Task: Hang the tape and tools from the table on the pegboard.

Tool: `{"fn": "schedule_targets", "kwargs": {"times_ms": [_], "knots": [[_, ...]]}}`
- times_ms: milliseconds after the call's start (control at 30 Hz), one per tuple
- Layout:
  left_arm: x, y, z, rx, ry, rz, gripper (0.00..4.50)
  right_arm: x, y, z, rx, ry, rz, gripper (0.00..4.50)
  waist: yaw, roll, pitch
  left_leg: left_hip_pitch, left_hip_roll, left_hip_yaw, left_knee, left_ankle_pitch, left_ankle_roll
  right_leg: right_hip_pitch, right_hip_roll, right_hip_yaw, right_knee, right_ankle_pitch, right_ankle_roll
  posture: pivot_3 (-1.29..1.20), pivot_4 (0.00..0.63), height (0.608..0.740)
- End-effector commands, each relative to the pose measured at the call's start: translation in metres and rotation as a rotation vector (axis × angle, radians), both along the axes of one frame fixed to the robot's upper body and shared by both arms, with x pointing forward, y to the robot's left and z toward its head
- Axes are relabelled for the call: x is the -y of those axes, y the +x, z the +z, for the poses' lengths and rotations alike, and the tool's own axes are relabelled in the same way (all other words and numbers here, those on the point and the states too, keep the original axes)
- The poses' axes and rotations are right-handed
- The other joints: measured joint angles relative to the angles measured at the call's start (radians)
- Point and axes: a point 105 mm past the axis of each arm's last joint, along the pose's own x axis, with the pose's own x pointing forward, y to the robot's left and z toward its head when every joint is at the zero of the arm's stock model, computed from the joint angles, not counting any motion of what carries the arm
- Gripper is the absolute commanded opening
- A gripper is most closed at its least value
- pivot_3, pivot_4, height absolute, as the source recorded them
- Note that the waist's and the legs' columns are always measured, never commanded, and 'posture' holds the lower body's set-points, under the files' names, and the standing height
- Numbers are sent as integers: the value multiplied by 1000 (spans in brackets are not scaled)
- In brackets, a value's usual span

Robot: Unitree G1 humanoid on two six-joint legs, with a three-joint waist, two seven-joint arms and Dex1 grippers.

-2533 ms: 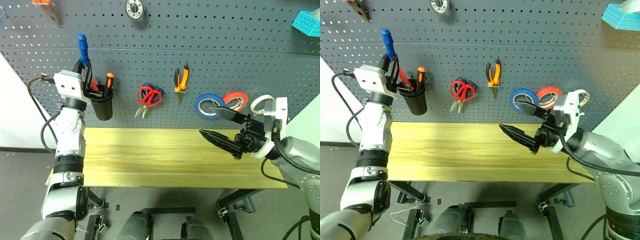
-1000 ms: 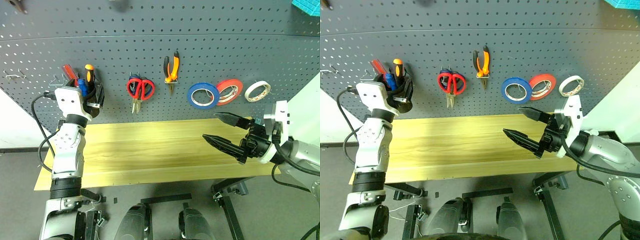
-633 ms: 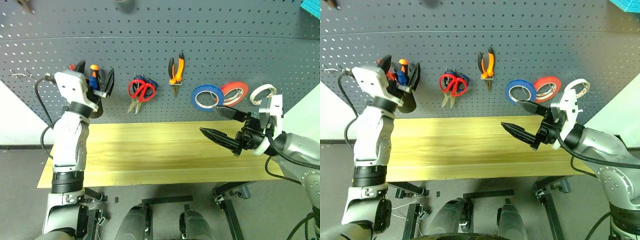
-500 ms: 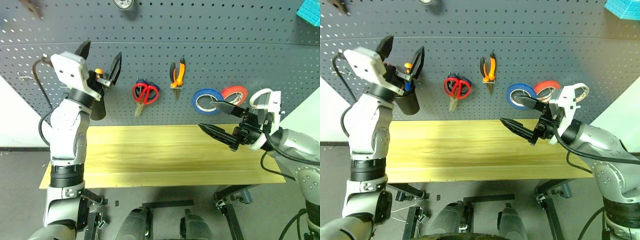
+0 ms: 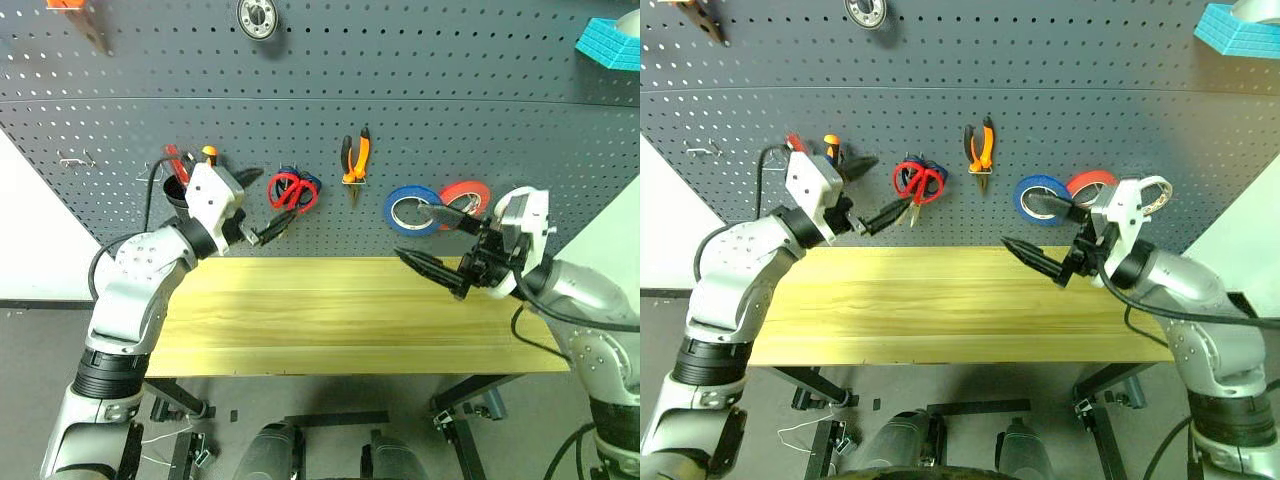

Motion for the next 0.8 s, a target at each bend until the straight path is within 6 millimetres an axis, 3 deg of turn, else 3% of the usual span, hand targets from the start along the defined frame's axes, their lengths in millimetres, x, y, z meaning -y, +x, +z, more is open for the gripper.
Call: {"fn": "schedule_targets", "kwargs": {"times_ms": [33,133,333,567,800], "knots": [[-4,-7,-39,-89,27,30,4437,-5,-13,-14,-6,25,-83,4500,0,3,-4,0,-1,1,-1,0,0,-2,-1,0,0,0,0,63,0,740],[-8,-22,-76,-170,51,44,4437,6,-16,-35,-57,91,-254,4500,-3,4,-10,-1,-1,1,-2,-1,0,-5,-1,1,0,0,0,56,0,740],[-10,-34,-106,-251,9,81,4437,21,-18,-63,-107,149,-443,4500,-2,10,-25,0,-1,2,-4,-1,-1,-6,-2,2,0,-1,-7,43,0,740],[-20,-48,-104,-242,-83,183,4437,20,-38,-84,-159,200,-551,4500,-4,18,-40,1,0,2,-6,-1,-1,-7,-2,3,0,-1,-9,41,0,740],[-22,-64,-75,-208,-194,189,4437,0,-61,-74,-210,325,-529,4500,-4,23,-48,1,0,2,-7,-1,-1,-8,-2,4,0,-3,-10,42,0,740]]}}
